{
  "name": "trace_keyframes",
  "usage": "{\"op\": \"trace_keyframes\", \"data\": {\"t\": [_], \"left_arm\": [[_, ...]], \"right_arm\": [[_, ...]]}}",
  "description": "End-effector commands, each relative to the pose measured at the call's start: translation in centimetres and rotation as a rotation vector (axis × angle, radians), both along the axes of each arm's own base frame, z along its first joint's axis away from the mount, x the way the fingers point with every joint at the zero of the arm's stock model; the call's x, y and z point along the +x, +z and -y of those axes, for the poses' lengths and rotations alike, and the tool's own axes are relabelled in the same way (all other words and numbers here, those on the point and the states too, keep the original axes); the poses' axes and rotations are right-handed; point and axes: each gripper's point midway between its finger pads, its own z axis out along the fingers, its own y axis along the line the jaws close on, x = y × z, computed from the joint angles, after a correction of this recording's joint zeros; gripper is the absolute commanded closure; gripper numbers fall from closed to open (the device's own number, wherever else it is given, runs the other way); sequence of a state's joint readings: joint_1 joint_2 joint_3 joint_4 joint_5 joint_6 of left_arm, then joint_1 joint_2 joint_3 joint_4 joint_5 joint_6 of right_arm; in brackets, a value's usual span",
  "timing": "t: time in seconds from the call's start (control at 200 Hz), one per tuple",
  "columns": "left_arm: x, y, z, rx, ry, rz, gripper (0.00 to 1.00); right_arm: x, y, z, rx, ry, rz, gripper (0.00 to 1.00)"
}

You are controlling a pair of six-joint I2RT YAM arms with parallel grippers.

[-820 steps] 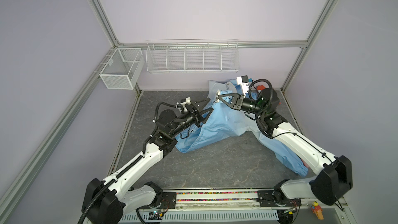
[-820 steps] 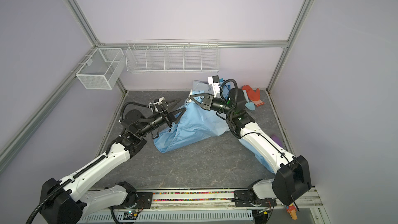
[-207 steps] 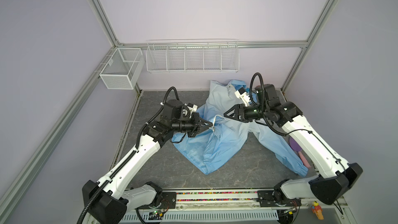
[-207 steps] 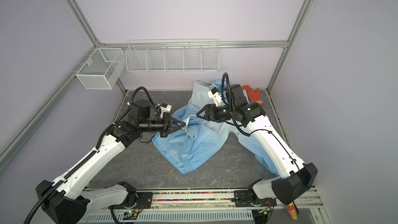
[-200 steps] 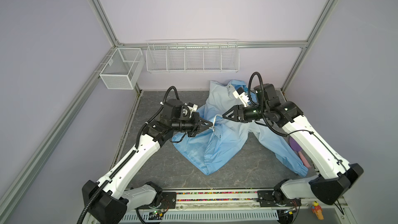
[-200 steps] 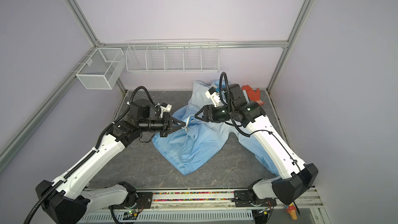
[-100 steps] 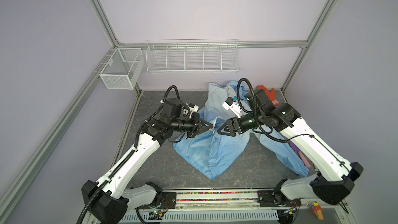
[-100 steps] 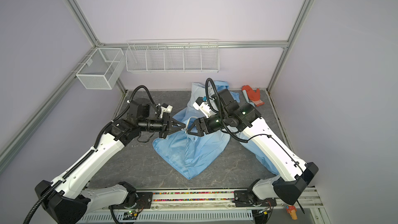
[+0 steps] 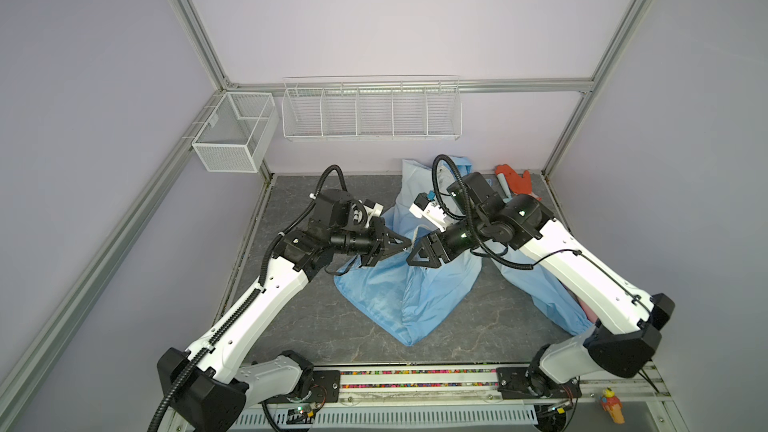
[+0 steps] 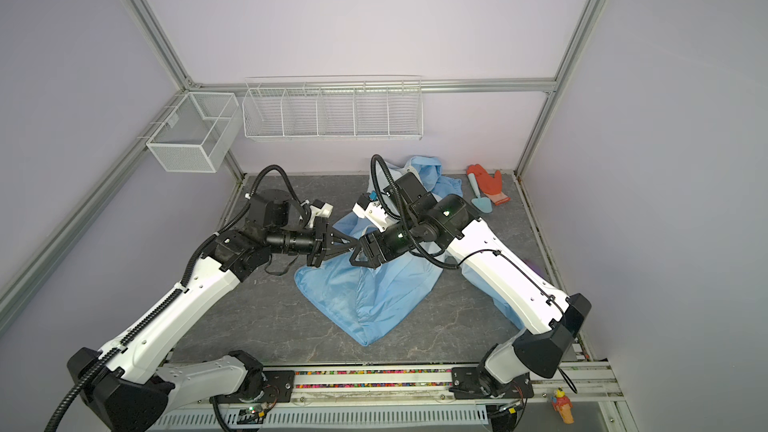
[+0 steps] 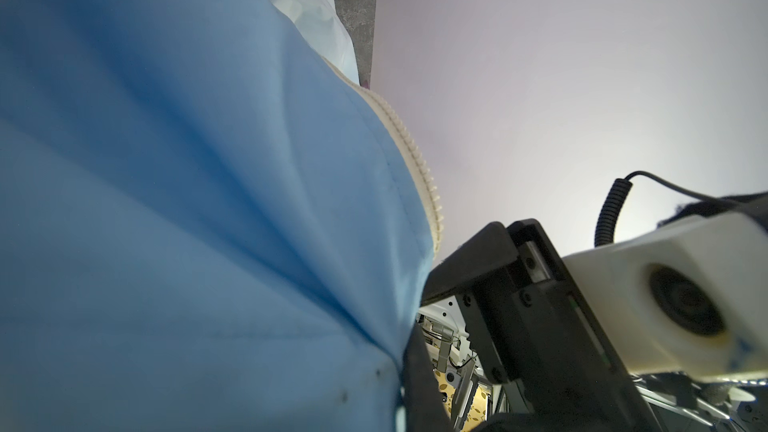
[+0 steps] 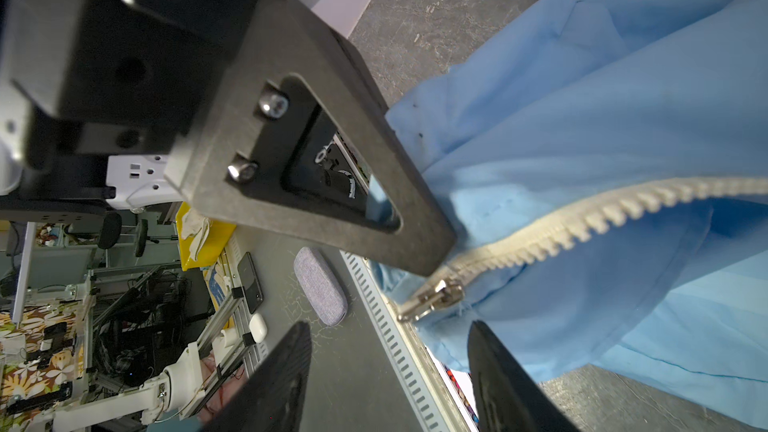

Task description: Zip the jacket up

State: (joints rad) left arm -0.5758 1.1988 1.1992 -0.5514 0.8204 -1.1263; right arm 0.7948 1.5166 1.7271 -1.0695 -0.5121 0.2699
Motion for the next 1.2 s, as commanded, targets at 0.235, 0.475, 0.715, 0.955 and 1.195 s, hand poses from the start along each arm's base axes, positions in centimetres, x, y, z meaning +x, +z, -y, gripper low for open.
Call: {"op": "trace_keyframes", "data": {"t": [0.235, 0.475, 0.715, 0.955, 1.195], "left_arm": [[-0.7, 3.1, 0.0, -0.064, -0.021, 0.055, 1.0], [-0.9, 3.0, 0.1, -0.064, -0.027, 0.052, 1.0], [-1.0, 3.0, 0.1, -0.065, -0.029, 0.052, 1.0], [-0.9, 3.0, 0.2, -0.066, -0.028, 0.051, 1.0], [-1.1, 3.0, 0.2, -0.066, -0.03, 0.051, 1.0]], "right_arm": [[0.9, -1.1, 0.9, -0.09, -0.024, 0.061, 0.53], [1.7, -0.9, 0.9, -0.077, -0.065, 0.076, 0.57], [1.8, -0.4, 1.3, -0.054, -0.078, 0.069, 0.65], [1.8, -0.3, 1.5, -0.045, -0.083, 0.064, 0.75], [1.8, -0.1, 1.5, -0.028, -0.081, 0.06, 0.79]]}}
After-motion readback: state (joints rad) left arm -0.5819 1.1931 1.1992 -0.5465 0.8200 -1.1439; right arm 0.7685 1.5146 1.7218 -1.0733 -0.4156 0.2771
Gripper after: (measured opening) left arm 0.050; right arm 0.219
